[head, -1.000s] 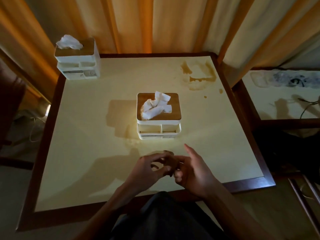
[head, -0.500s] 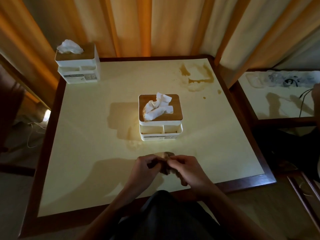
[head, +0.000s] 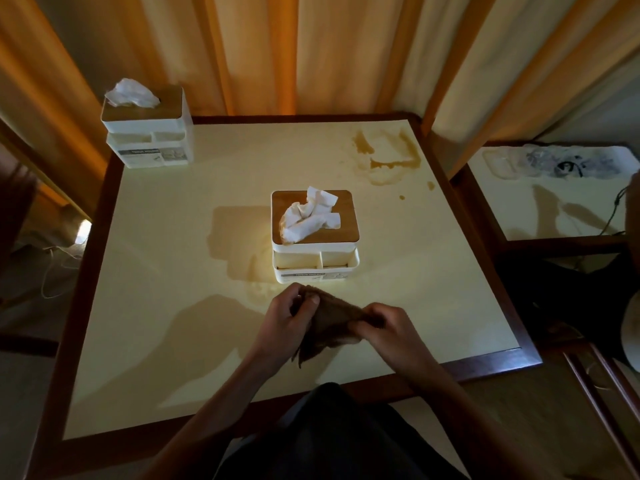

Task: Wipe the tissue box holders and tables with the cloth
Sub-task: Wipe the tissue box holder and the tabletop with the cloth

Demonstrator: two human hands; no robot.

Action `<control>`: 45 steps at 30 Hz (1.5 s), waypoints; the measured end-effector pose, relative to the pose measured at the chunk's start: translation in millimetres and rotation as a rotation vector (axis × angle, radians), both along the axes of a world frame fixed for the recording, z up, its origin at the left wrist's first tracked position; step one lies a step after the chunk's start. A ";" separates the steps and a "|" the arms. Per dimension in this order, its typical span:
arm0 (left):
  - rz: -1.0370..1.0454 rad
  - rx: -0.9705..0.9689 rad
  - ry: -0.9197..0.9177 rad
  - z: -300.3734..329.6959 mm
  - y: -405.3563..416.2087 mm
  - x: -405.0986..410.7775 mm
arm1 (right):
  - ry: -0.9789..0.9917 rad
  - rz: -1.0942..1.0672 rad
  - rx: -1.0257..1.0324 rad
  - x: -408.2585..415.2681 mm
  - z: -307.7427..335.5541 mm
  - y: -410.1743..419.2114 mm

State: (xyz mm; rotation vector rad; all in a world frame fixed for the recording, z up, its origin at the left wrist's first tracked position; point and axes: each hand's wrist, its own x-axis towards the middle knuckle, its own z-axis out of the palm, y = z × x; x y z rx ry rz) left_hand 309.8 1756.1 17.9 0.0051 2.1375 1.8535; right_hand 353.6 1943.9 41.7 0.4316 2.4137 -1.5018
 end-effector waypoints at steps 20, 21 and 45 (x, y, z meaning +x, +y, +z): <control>-0.124 -0.322 -0.122 -21.8 76.5 -18.0 | 0.164 -0.160 0.809 -29.5 -49.5 65.4; -0.138 -0.350 -0.073 -22.6 79.6 -16.9 | 0.203 -0.083 0.806 -24.1 -53.7 61.4; 0.063 -0.545 0.123 -42.9 208.9 -137.5 | 0.008 0.284 0.974 -169.3 -93.2 201.9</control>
